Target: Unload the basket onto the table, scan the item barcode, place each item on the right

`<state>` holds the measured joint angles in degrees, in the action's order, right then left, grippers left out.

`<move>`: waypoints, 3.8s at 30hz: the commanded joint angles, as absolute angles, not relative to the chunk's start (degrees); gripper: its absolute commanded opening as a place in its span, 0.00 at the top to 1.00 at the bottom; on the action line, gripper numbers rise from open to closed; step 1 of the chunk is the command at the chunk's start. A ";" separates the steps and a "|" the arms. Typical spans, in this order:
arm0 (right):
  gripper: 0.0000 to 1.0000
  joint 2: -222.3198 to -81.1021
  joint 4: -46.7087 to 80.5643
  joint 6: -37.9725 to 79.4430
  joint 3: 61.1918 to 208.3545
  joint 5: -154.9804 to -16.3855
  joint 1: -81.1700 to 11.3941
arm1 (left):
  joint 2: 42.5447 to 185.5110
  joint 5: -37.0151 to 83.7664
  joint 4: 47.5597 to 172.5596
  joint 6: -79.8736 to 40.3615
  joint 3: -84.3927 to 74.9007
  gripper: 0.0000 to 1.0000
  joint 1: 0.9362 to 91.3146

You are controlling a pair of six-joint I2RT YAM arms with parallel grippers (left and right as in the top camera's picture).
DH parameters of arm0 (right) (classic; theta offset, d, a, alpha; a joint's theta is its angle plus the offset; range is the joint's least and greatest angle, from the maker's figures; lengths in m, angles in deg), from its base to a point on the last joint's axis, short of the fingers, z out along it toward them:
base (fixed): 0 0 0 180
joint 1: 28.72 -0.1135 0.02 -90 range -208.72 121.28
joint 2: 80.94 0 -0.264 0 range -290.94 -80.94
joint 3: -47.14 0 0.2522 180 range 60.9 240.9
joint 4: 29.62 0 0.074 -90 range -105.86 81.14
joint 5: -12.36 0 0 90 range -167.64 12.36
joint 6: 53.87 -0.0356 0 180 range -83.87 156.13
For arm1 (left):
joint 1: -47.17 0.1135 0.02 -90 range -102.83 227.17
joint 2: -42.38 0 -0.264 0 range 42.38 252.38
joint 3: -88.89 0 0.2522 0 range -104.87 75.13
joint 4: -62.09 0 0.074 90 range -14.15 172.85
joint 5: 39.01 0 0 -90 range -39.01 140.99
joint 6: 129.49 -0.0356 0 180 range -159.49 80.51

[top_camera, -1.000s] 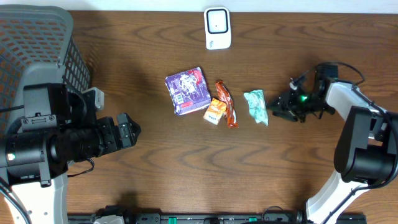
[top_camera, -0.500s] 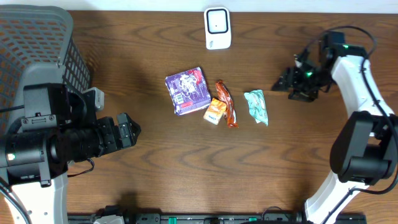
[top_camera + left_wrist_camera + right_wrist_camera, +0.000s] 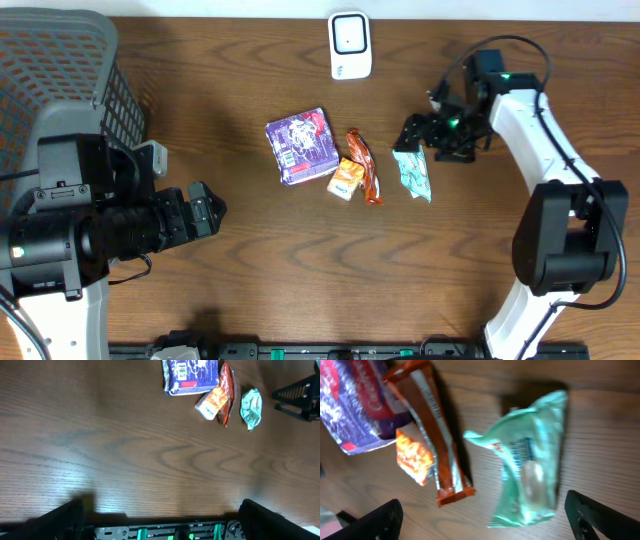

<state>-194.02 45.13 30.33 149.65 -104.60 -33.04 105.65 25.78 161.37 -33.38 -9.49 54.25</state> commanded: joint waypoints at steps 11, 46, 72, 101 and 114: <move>0.01 -193.67 47.06 24.54 152.88 -83.29 -42.55 | 105.71 25.52 161.52 -33.67 -9.36 0.02 54.44; 0.41 -194.54 28.44 13.96 134.87 -54.20 -55.47 | 105.71 25.52 161.52 -33.67 -9.36 0.02 54.44; 0.76 -194.52 22.51 11.47 129.89 -59.60 -54.79 | 105.71 25.52 161.52 -33.67 -9.36 0.02 54.44; 0.99 -194.54 13.81 12.65 126.04 -130.70 -30.51 | 105.71 25.52 161.52 -33.67 -9.36 0.02 54.44; 0.54 -194.41 26.97 14.46 132.55 -107.94 -21.94 | 105.71 25.52 161.52 -33.67 -9.36 0.02 54.44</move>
<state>-194.47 23.78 12.67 127.70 -117.60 -23.10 105.65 25.80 161.37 -33.38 -9.49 54.25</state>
